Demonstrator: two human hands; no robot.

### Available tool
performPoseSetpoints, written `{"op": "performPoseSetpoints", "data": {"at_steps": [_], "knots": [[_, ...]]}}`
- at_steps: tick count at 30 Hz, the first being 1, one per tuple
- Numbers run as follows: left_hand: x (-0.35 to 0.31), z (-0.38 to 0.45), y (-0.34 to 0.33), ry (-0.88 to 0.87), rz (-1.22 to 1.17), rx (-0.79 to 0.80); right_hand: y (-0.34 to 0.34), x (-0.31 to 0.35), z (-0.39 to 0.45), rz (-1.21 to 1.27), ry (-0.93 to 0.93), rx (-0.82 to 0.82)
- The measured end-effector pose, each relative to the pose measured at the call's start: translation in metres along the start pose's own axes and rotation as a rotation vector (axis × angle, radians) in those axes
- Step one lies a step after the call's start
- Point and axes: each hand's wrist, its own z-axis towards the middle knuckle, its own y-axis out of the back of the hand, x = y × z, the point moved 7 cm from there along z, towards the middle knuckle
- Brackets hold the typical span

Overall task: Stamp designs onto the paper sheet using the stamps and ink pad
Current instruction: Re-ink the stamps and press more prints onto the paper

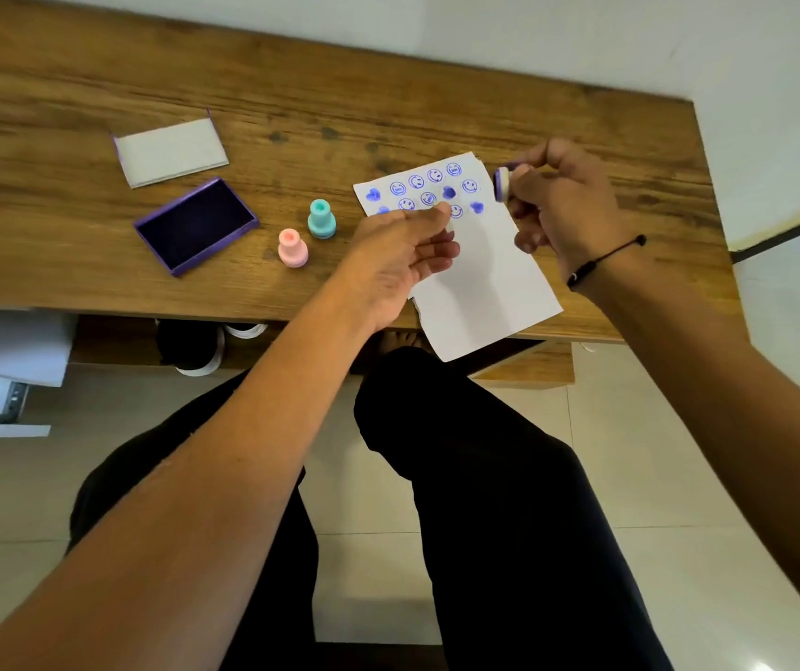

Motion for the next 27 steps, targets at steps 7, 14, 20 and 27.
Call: {"op": "performPoseSetpoints", "data": {"at_steps": [7,14,20,27], "knots": [[-0.006,-0.003,0.003,0.001,-0.002,-0.01,-0.012,0.01,-0.003,0.012,-0.004,0.047],[-0.02,-0.007,0.012,-0.054,-0.036,-0.004,-0.046,0.015,-0.011,-0.036,0.067,0.173],[-0.045,-0.019,0.048,-0.121,-0.141,-0.094,-0.076,0.033,-0.015,0.039,0.09,0.194],[-0.083,-0.05,0.169,-0.304,-0.455,-0.52,-0.207,0.08,-0.021,-0.735,0.547,0.277]]}}
